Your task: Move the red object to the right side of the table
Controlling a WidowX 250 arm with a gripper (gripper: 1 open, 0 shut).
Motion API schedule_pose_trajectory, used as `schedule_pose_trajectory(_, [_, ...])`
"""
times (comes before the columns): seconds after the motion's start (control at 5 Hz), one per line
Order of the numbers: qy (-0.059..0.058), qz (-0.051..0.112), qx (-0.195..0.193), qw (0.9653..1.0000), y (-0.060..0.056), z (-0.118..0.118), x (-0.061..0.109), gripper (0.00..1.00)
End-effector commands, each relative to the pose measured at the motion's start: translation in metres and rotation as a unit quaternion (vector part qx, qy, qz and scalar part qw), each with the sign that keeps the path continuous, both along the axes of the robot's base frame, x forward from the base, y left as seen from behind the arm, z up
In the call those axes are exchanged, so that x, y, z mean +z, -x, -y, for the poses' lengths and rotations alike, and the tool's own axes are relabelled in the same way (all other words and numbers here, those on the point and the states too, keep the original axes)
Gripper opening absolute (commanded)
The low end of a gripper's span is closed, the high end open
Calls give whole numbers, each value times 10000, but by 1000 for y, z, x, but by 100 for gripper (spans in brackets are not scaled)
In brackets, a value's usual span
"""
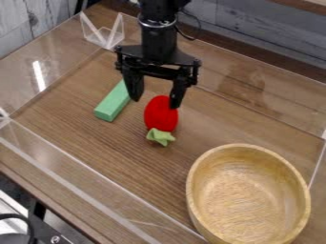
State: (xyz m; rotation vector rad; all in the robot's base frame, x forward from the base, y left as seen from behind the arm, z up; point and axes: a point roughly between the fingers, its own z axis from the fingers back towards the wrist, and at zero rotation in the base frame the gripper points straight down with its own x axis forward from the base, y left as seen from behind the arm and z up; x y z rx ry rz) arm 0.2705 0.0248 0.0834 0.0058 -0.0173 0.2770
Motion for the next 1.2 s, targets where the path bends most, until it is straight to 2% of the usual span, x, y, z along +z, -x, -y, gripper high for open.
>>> schedule_pose_trajectory(0.0, [-73, 354, 6, 9993, -5, 3, 20, 100])
schedule_pose_trajectory(0.6, [-91, 478, 55, 9988, -10, 3, 26, 100])
schedule_pose_trajectory(0.8, [-110, 480, 68, 9988, -10, 3, 25, 100])
schedule_pose_trajectory(1.0, [-130, 433, 132, 9989, -12, 2, 15, 100])
